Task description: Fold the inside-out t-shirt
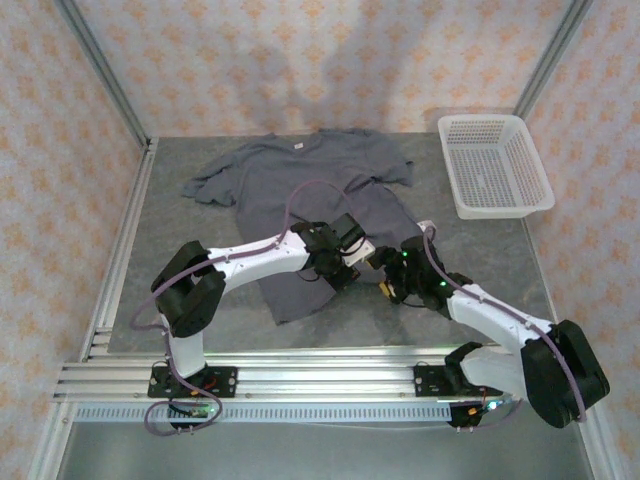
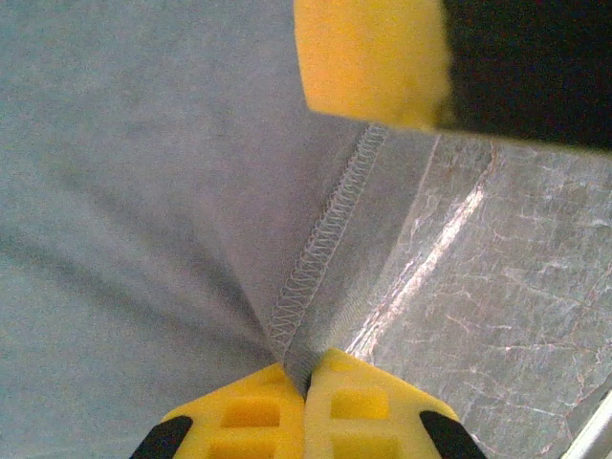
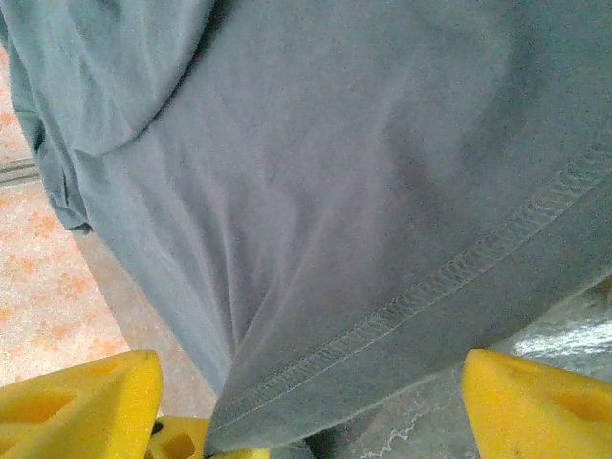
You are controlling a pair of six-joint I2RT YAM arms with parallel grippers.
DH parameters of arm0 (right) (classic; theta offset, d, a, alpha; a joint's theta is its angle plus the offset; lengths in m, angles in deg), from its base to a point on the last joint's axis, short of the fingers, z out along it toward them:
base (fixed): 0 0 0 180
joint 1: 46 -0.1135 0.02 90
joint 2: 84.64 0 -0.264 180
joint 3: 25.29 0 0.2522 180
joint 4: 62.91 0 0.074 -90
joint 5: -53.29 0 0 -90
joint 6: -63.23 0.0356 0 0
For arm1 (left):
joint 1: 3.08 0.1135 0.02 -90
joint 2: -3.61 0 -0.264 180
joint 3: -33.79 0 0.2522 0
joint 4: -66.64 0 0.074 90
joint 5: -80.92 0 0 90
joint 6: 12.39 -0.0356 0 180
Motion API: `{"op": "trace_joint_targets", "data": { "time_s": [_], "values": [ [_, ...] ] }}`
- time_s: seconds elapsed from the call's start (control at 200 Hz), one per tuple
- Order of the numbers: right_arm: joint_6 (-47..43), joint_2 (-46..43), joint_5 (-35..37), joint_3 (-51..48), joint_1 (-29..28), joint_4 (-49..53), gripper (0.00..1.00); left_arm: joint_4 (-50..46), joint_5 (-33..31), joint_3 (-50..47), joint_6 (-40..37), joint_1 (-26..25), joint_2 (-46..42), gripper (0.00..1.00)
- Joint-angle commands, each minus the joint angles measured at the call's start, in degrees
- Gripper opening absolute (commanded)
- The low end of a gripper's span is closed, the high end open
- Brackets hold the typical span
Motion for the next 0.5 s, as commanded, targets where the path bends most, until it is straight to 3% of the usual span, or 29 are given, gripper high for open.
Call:
{"op": "trace_joint_targets", "data": {
  "time_s": [0.0, 0.095, 0.225, 0.3, 0.395, 0.49],
  "values": [
    [1.3, -2.3, 3.7, 0.3, -0.3, 5.3, 0.84, -0.6, 0.4, -0.5, 0.3, 0.1, -2.0, 0.00],
    [1.9, -2.8, 4.0, -1.1, -0.3, 3.4, 0.80, -0.3, 0.7, -0.6, 0.4, 0.1, -2.0, 0.00],
    [0.5, -1.0, 3.6, 0.6, -0.3, 1.5, 0.62, -0.4, 0.8, -0.6, 0.3, 0.1, -2.0, 0.00],
    [-0.1, 0.2, 4.0, 1.7, -0.2, 2.2, 0.57, -0.5, 0.6, -0.7, 0.1, 0.1, -2.1, 0.00],
    [-0.2, 2.0, 4.0, 1.9, -0.2, 1.2, 0.59, -0.4, 0.6, -1.1, 0.1, 0.1, -2.5, 0.00],
    [-0.2, 3.3, 3.7, 1.8, -0.2, 0.3, 0.71, -0.3, 0.6, -1.3, 0.2, 0.1, -2.8, 0.00]
  ]
}}
